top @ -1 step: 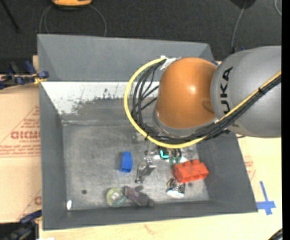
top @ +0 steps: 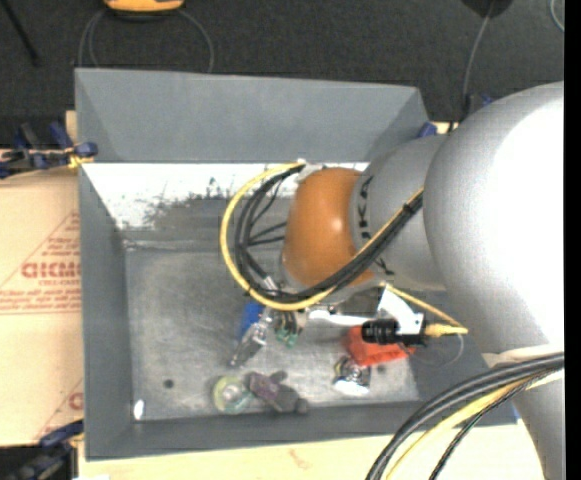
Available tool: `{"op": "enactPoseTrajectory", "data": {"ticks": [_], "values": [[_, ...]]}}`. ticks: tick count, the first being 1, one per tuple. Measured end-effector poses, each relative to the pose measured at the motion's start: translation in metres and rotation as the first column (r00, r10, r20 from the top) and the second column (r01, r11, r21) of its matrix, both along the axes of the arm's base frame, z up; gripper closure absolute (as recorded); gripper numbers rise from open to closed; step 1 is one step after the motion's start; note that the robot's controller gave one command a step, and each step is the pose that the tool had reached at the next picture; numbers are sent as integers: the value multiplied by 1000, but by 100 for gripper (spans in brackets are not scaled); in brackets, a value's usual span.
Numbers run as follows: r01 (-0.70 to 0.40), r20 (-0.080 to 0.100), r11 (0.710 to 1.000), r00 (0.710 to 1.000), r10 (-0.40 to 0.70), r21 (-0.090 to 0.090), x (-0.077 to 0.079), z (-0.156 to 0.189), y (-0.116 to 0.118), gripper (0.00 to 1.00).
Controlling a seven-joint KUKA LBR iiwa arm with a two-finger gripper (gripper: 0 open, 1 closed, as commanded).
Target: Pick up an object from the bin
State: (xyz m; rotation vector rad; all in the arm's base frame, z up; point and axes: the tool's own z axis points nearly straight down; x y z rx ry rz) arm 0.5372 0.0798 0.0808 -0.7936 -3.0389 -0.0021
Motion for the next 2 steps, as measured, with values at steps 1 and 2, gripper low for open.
{"op": "enactPoseTrajectory", "data": {"ticks": [1,2], "values": [[2,4,1000,1000,-2,0,1,2,0,100],[-28,11,1000,1000,28,1,12,96,26,100]]}}
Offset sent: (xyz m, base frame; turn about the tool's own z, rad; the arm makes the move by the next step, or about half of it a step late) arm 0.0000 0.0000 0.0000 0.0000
